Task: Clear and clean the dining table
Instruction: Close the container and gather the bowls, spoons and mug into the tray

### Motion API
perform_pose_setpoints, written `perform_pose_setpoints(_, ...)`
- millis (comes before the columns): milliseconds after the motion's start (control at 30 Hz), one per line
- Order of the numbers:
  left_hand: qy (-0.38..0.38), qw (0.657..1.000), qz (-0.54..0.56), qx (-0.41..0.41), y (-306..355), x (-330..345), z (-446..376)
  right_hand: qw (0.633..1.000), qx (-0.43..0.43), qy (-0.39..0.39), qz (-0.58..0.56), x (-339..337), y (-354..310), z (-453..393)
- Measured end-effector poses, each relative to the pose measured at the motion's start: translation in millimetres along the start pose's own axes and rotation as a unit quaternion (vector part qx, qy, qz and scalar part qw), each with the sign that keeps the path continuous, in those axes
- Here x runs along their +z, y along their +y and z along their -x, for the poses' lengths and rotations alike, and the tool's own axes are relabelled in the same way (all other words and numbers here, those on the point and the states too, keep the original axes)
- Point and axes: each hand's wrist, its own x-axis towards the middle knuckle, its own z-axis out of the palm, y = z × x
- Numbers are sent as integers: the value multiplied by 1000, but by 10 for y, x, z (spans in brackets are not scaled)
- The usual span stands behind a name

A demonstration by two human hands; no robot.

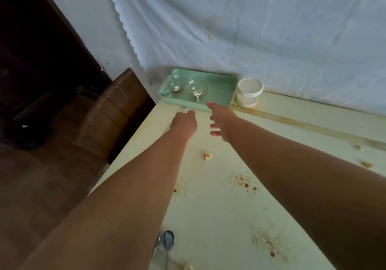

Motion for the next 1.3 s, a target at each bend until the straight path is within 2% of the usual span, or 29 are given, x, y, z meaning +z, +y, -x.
perform_pose_setpoints(200, -11, 999, -39, 25, 87, 230, 824, 1000, -12, -23, 7, -253, 340, 626)
perform_pose_setpoints(300, -26, 998, 46, 13, 45, 391, 1204, 999, -7, -37, 23, -390, 577, 905)
perform_pose_setpoints(400, -22, 978, 200, -47, -53, 569, 1583, 998, -6, -48, 28, -528, 835, 1187)
perform_pose_setpoints(533, -36, 963, 257, -70, -200, 791, 2086, 997, 9, -63, 32, -658, 1146, 1580)
perform_pose_setpoints(600, -40, 945, 314, -88, -360, 964, 2287, 997, 11, -71, 37, -701, 1315, 1791)
perform_pose_setpoints(700, -45, 937, 329, -110, -586, 1171, 2554, 996, 16, -79, 32, -697, 1526, 2009)
perform_pose_setpoints(833, 7, 932, 335, -136, -753, 1184, 3078, 995, 29, -87, 30, -628, 1741, 2248)
perform_pose_setpoints(900, 3, 925, 352, -146, -912, 1280, 3209, 994, 32, -95, 35, -589, 1821, 2337)
perform_pose_setpoints(1033, 5, 944, 295, -147, -1258, 1400, 3401, 992, 31, -108, 64, -516, 1980, 2425)
perform_pose_setpoints(1300, 24, 936, 304, -176, -1650, 1429, 3427, 984, 59, -153, 69, -169, 2236, 2419)
